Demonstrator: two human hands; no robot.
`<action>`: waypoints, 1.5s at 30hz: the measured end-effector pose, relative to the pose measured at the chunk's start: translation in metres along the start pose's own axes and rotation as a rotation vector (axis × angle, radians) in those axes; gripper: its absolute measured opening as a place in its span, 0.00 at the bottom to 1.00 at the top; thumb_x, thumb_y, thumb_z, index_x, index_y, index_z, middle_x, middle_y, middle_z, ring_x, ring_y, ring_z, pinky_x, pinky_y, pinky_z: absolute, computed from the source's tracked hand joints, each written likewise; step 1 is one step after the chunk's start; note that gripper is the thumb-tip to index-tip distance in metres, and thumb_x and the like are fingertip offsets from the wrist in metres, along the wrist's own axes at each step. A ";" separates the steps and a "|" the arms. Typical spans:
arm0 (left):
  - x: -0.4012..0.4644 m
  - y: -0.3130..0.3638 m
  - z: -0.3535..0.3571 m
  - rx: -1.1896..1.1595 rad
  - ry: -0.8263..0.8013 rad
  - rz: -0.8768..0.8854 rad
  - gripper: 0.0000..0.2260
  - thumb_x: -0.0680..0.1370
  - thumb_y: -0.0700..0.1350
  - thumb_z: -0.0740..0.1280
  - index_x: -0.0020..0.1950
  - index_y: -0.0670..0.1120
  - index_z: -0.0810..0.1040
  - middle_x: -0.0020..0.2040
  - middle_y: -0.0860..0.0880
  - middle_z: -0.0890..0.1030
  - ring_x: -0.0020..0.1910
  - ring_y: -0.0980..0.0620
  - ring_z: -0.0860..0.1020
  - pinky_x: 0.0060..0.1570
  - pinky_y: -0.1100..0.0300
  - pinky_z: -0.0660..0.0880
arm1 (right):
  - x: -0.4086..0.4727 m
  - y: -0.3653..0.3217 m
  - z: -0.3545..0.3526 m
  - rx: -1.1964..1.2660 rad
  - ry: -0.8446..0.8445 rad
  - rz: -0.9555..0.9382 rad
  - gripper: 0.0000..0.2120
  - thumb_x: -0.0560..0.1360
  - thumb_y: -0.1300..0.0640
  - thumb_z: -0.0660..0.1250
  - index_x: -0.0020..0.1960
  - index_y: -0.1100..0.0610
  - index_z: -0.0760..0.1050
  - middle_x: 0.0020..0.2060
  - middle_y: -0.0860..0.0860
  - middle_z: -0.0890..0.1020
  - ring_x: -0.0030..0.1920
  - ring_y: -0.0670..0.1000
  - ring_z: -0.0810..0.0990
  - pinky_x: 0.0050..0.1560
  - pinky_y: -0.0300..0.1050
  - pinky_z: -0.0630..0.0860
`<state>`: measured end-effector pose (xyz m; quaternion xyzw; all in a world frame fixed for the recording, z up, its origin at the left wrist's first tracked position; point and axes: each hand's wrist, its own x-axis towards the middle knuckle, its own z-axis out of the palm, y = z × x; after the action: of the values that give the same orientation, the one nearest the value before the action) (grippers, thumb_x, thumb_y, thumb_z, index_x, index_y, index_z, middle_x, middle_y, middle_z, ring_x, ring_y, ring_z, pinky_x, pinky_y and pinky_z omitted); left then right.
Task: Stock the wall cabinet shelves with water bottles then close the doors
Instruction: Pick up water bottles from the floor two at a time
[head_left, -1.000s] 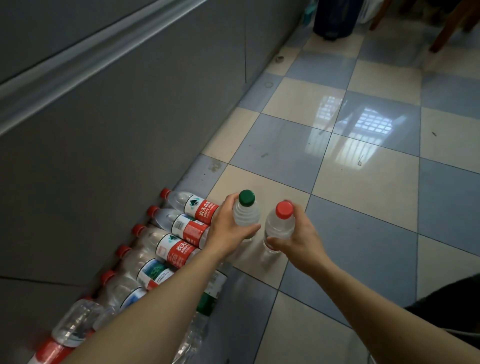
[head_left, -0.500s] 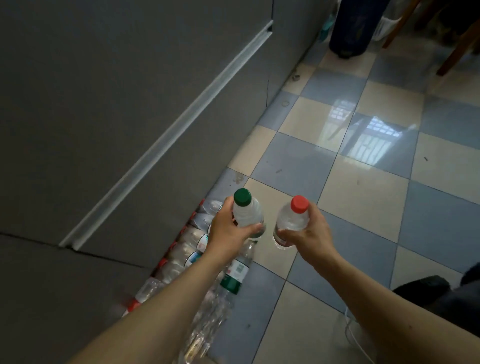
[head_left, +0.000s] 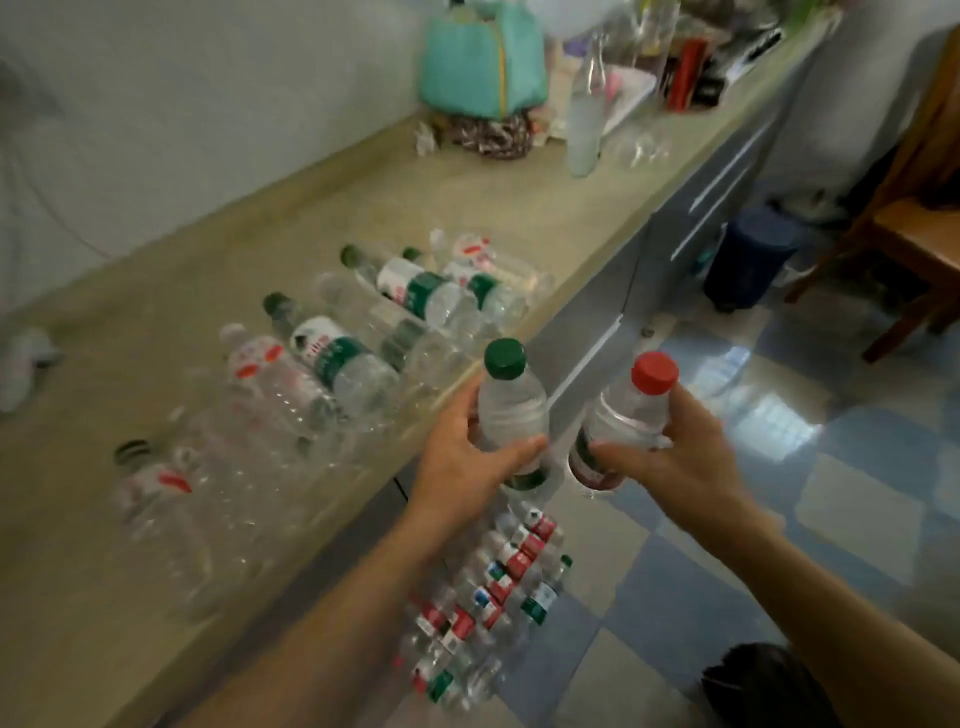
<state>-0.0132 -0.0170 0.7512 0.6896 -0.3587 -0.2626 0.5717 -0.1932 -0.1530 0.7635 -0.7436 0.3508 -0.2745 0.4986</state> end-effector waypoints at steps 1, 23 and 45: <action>0.000 0.032 -0.015 -0.013 0.020 0.032 0.27 0.71 0.44 0.80 0.65 0.60 0.75 0.56 0.60 0.83 0.56 0.60 0.82 0.53 0.64 0.80 | 0.004 -0.036 -0.005 0.023 -0.005 -0.049 0.25 0.65 0.47 0.80 0.59 0.39 0.74 0.50 0.38 0.83 0.52 0.37 0.82 0.45 0.32 0.77; -0.086 0.457 -0.360 0.304 0.974 0.536 0.36 0.64 0.67 0.73 0.69 0.64 0.65 0.56 0.60 0.82 0.52 0.61 0.83 0.50 0.58 0.78 | 0.088 -0.589 0.116 0.624 -0.488 -0.827 0.16 0.69 0.56 0.80 0.54 0.49 0.80 0.45 0.48 0.87 0.44 0.46 0.87 0.39 0.37 0.81; -0.031 0.525 -0.602 0.372 1.162 0.635 0.34 0.80 0.59 0.67 0.81 0.59 0.55 0.75 0.48 0.71 0.66 0.45 0.77 0.61 0.42 0.79 | 0.117 -0.805 0.315 0.465 -0.481 -0.932 0.21 0.72 0.48 0.77 0.62 0.50 0.75 0.49 0.49 0.85 0.48 0.50 0.85 0.51 0.55 0.83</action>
<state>0.3307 0.3217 1.3880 0.6666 -0.2177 0.3963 0.5926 0.3163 0.1337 1.4117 -0.7319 -0.2071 -0.3582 0.5414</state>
